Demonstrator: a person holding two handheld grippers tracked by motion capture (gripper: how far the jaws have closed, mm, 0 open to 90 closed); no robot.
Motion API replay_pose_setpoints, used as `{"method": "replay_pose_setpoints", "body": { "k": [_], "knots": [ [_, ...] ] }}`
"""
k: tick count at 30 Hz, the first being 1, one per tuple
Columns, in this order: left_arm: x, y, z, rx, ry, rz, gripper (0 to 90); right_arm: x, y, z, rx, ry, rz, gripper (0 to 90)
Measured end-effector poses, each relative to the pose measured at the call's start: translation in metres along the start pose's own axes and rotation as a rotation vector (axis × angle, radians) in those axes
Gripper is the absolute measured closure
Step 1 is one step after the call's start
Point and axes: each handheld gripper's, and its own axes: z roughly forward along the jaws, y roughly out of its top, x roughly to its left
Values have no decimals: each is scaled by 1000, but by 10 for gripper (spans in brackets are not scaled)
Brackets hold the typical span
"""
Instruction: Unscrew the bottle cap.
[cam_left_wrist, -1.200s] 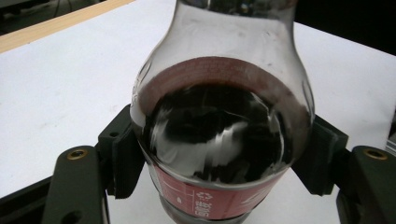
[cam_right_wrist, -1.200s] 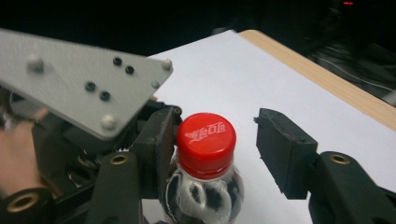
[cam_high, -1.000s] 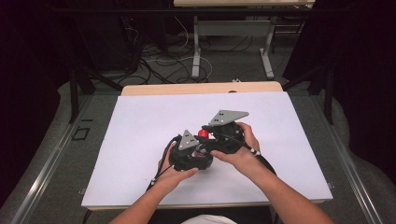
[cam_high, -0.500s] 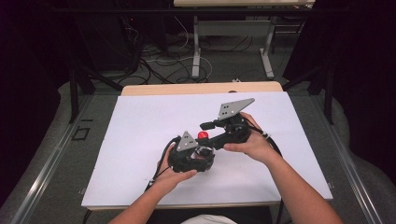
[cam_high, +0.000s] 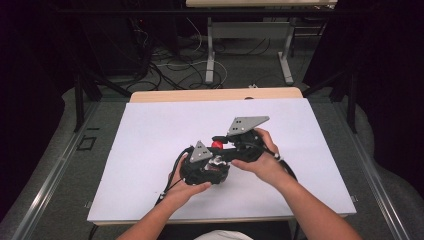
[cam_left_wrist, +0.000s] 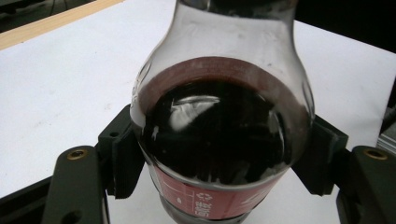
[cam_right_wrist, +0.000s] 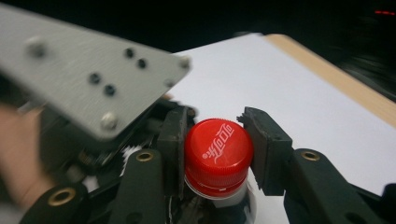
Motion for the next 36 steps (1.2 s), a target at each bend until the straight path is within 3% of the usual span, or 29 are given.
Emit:
{"method": "replay_pose_setpoints", "body": {
  "k": [3, 5, 6, 7, 9, 12, 14, 18, 20, 23, 28, 30, 31, 33, 36],
  "knots": [
    [-2, -2, -1, 4, -35, 9, 297, -20, -1, 0, -8, 202, -108, 607],
    [-3, -2, 0, 1, -42, 17, 297, -29, -4, 1, -19, 298, -143, 605],
    [-2, -2, 0, 3, -39, 11, 297, -32, -4, 2, -17, 322, -147, 602],
    [-2, -3, 0, -1, -39, 8, 297, -32, -4, 2, -9, 312, -140, 570],
    [-1, -2, -1, -5, -30, 1, 297, -25, -3, 2, -14, 247, -131, 468],
    [1, -1, -2, -11, -12, -4, 297, -9, 0, 1, 2, 120, -94, 448],
    [1, 0, -2, -18, -13, -8, 297, 3, 1, -1, 8, 4, -52, 457],
    [-1, 1, 0, -2, -10, -4, 297, 14, 3, -4, -8, -94, 66, 538],
    [-2, 0, 0, -6, -15, -10, 297, 17, 4, -4, -4, -138, 75, 603],
    [-1, 0, 0, -4, -24, 2, 297, 11, 5, -5, 4, -80, 35, 609],
    [-2, -2, 0, 8, -34, 16, 297, -14, 2, -4, 5, 172, -123, 609],
    [-2, -2, 2, 8, -39, 13, 297, -22, 0, -3, -4, 233, -138, 606],
    [-2, -3, 2, -1, -36, 9, 297, -23, 1, -4, 6, 241, -135, 586],
    [-2, -2, 2, -3, -29, 12, 297, -20, 1, -4, -11, 173, -115, 452],
    [-1, -1, 1, 3, -26, 6, 297, -9, 1, -5, -20, 63, -42, 446]
  ]
}}
